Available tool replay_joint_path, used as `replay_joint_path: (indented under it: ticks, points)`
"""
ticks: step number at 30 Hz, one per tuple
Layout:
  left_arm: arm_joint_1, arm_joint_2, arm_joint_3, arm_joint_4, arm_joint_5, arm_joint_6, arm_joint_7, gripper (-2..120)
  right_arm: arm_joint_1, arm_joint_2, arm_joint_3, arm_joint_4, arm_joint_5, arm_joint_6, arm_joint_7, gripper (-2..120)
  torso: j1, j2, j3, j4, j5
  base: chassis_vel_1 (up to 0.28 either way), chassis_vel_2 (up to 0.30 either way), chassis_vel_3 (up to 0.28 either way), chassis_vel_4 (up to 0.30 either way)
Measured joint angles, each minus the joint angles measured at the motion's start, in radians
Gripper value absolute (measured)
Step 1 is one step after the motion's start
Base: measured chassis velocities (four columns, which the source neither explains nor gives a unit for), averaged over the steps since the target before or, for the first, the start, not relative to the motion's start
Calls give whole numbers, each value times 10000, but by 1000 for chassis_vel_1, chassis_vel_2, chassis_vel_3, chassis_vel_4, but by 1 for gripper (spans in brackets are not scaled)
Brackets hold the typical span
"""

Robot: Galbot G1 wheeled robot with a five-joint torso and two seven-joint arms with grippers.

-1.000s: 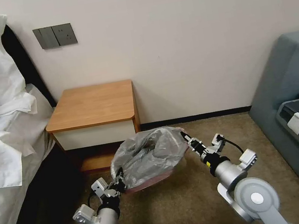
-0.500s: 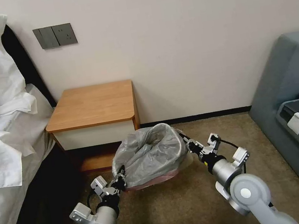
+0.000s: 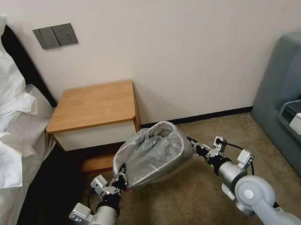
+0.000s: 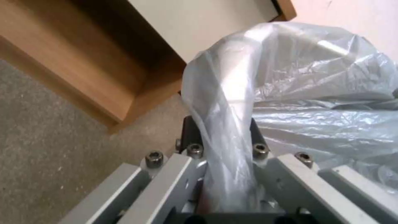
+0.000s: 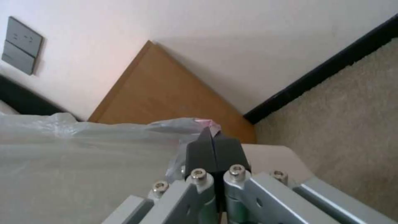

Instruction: Pick up the garbage bag from the table and place it over the trash can.

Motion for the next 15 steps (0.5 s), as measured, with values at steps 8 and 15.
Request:
replay_joint_path:
  ticks: [8,15]
  points:
    - [-44,1,15,84,369,-42,186,3,-216,-81,224,85,-90,-20,-100,10,0,0,0,1,0,0,0,0,0]
    - [-234,2,-33,276,659,-108,288,3,-754,-155,631,317,-63,-19,-620,34,0,0,0,0,1,0,0,0,0]
